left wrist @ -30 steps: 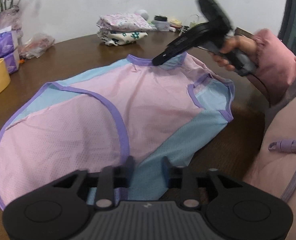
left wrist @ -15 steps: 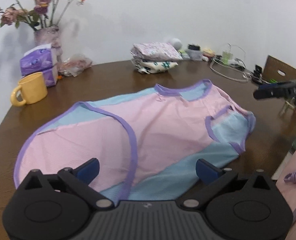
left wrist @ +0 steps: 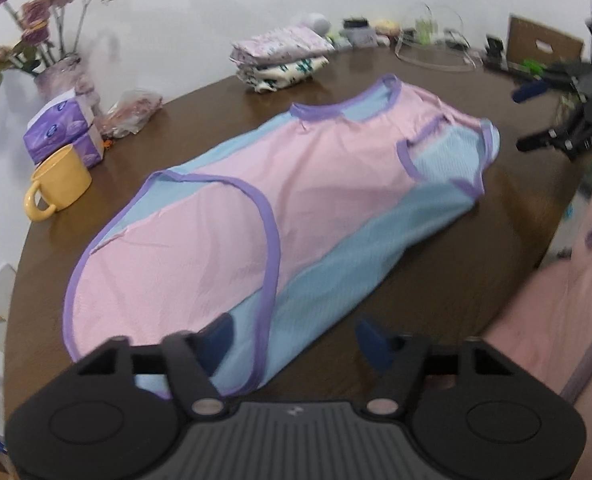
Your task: Fold clothes
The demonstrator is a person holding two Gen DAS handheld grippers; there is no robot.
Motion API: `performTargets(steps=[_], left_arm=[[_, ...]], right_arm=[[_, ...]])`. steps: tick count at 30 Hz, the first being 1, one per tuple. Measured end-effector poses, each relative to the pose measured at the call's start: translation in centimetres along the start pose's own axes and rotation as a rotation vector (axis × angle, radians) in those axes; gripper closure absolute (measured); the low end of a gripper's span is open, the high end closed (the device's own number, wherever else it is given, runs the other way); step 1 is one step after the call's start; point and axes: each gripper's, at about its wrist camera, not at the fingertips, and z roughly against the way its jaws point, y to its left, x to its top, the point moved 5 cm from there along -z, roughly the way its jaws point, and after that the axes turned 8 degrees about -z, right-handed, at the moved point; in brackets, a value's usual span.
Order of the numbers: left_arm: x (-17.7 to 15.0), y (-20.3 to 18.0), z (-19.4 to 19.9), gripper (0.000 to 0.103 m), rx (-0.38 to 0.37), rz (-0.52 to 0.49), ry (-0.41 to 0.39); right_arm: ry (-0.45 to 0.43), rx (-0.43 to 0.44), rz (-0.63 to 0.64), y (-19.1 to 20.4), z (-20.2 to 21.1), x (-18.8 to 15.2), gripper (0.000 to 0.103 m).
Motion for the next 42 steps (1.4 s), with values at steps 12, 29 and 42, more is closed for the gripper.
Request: performTargets(steps=[12, 29, 42], left_arm=[[-0.3, -0.6, -0.8, 0.07, -0.044, -0.156, 0.039], [2.0, 1.3, -2.0, 0.103, -0.046, -0.155, -0.01], [8.1, 6.7, -8.7, 0.103, 0.082, -0.246, -0.016]], right_arm=[[0.105, 0.097, 0.049, -0.1, -3.1, -0.2, 0.053], [0.046, 0.061, 0.023, -1.0, -3.2, 2.2, 0.095], [0.035, 0.008, 0.002, -3.9, -6.3, 5.9, 0.097]])
